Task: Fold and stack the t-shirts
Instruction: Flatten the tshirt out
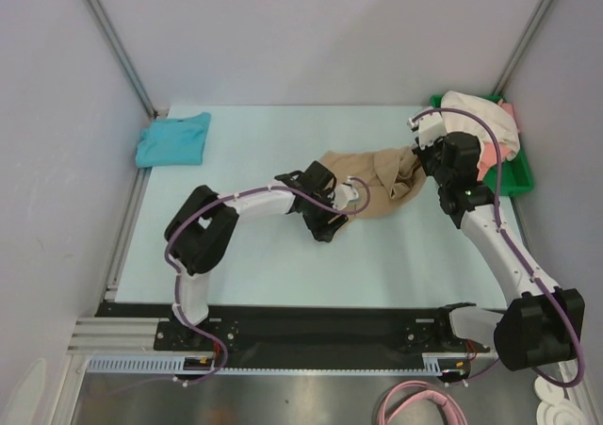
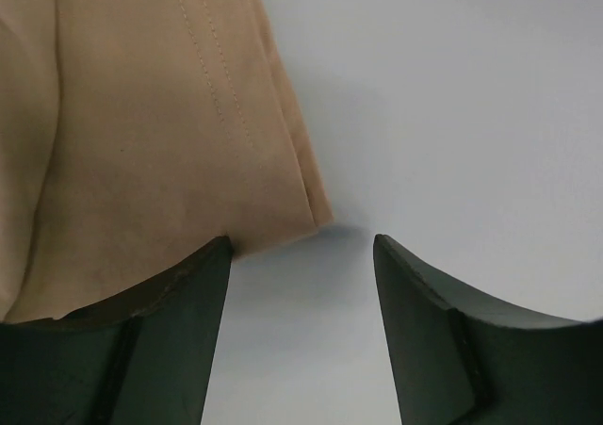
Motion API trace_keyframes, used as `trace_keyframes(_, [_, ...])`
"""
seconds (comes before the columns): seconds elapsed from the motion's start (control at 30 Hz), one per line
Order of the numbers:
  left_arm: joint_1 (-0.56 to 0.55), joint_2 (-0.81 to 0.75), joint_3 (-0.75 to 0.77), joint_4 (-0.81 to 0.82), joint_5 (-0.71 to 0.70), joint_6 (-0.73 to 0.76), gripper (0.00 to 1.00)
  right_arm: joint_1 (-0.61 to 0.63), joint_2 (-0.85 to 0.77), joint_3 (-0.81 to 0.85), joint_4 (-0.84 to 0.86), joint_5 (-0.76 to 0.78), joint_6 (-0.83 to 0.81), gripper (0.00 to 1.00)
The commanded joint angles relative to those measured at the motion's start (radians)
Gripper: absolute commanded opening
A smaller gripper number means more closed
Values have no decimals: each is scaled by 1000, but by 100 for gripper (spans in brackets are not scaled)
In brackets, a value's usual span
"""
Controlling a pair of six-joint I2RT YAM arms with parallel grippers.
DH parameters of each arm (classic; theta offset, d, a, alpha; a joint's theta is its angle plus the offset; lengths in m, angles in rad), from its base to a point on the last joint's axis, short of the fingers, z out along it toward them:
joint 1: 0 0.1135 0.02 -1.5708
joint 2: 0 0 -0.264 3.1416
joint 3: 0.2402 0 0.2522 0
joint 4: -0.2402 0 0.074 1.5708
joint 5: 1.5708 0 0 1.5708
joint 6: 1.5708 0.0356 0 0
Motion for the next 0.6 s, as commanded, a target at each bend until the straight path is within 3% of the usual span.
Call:
trace_keyframes(0.0, [-32, 30, 71, -13, -105, 1, 67, -7, -14, -2, 58, -14, 27, 0])
trace_keyframes(0.17, [-43, 79, 89, -10, -137, -2, 59, -7, -5, -8, 58, -22, 36, 0])
trace_keyframes(0.4, [-57, 76, 117, -16, -159, 4, 60, -5, 0, -23, 88, -36, 42, 0])
trace_keyframes(0.5, [-63, 101, 138, -31, -163, 7, 42, -5, 5, -27, 86, -36, 44, 0])
trace_keyframes(0.53, [-63, 104, 141, -36, -160, 9, 12, -5, 5, -27, 85, -37, 44, 0])
trace_keyframes(0.57, [-63, 104, 137, -40, -163, 5, 0, -5, 3, -27, 82, -37, 44, 0])
